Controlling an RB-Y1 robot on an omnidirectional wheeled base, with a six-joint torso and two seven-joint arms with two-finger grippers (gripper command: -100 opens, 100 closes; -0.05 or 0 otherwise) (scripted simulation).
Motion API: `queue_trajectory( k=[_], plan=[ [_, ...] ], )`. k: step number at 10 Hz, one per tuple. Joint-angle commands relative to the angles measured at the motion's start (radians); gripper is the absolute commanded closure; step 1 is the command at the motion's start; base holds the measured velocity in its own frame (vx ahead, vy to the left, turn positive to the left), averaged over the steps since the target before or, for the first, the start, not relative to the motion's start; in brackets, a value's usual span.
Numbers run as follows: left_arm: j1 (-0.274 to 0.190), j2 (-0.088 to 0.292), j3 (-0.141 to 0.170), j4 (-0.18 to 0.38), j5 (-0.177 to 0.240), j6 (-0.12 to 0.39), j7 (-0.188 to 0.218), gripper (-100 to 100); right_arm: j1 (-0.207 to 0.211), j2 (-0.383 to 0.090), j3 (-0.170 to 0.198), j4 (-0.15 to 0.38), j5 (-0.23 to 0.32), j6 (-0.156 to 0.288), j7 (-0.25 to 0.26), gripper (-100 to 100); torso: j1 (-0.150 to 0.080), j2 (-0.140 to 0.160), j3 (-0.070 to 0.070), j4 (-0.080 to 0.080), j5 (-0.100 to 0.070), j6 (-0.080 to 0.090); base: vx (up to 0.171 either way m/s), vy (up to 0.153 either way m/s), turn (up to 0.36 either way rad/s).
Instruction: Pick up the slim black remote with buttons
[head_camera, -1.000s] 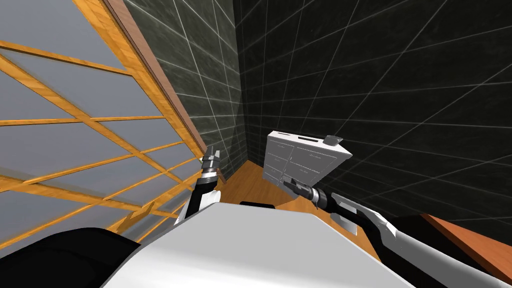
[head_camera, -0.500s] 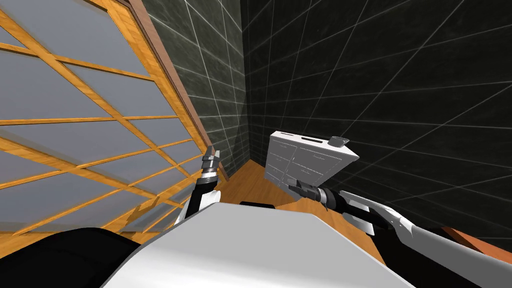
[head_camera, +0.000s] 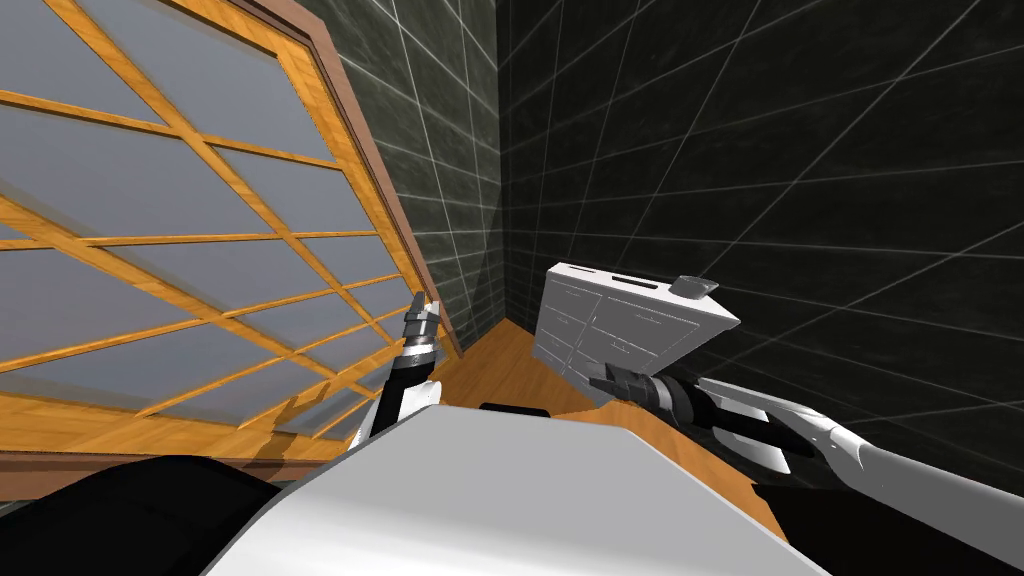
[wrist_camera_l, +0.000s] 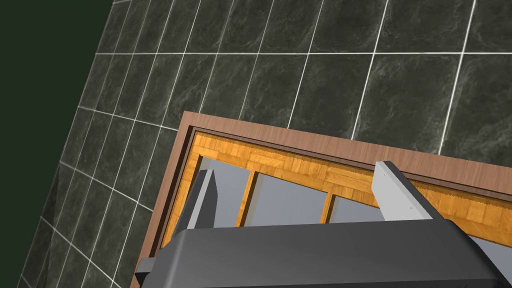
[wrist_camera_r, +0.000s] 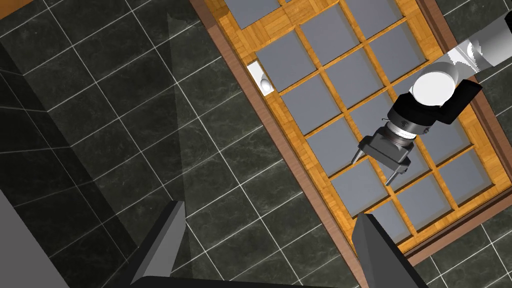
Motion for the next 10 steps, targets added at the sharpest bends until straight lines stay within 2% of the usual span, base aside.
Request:
queue_trajectory(
  k=[1,2,3,5,6,8,9,10],
  plan=[
    [0.0,0.0,0.0,0.0,0.0,0.0,0.0,0,-0.01,-0.05,0.02,0.014,0.001,-0.016,0.008,-100,0.0,0.0,0.0,0.0,0.0,0.0,-0.038,-0.01,0.178],
    [0.0,0.0,0.0,0.0,0.0,0.0,0.0,0,-0.01,-0.076,0.02,0.014,0.001,-0.016,0.008,-100,-0.001,0.001,0.0,0.0,0.0,0.001,-0.018,-0.008,-0.009],
    [0.0,0.0,0.0,0.0,0.0,0.0,0.0,0,-0.041,-0.111,0.065,0.047,0.008,-0.041,0.015,-100,-0.001,0.0,0.0,0.0,0.0,0.002,-0.028,-0.004,0.197],
    [0.0,0.0,0.0,0.0,0.0,0.0,0.0,0,-0.041,-0.165,0.065,0.047,0.008,-0.041,0.015,-100,0.0,0.0,0.0,0.0,0.0,0.001,-0.019,-0.005,0.09],
    [0.0,0.0,0.0,0.0,0.0,0.0,0.0,0,-0.071,-0.192,0.109,0.078,0.016,-0.066,0.02,-100,0.0,0.0,0.0,0.0,0.0,0.002,-0.018,0.001,0.216],
    [0.0,0.0,0.0,0.0,0.0,0.0,0.0,0,-0.071,-0.249,0.109,0.078,0.016,-0.066,0.02,-100,0.0,0.0,0.0,0.0,0.0,0.001,-0.013,-0.006,0.071],
    [0.0,0.0,0.0,0.0,0.0,0.0,0.0,0,-0.071,-0.252,0.109,0.078,0.016,-0.066,0.02,-100,0.0,-0.001,0.0,0.0,0.0,0.002,0.001,0.0,-0.014],
    [0.0,0.0,0.0,0.0,0.0,0.0,0.0,0,-0.101,-0.287,0.152,0.109,0.024,-0.089,0.025,-100,0.0,-0.001,0.0,0.0,0.0,0.002,-0.007,0.002,0.274]
  ],
)
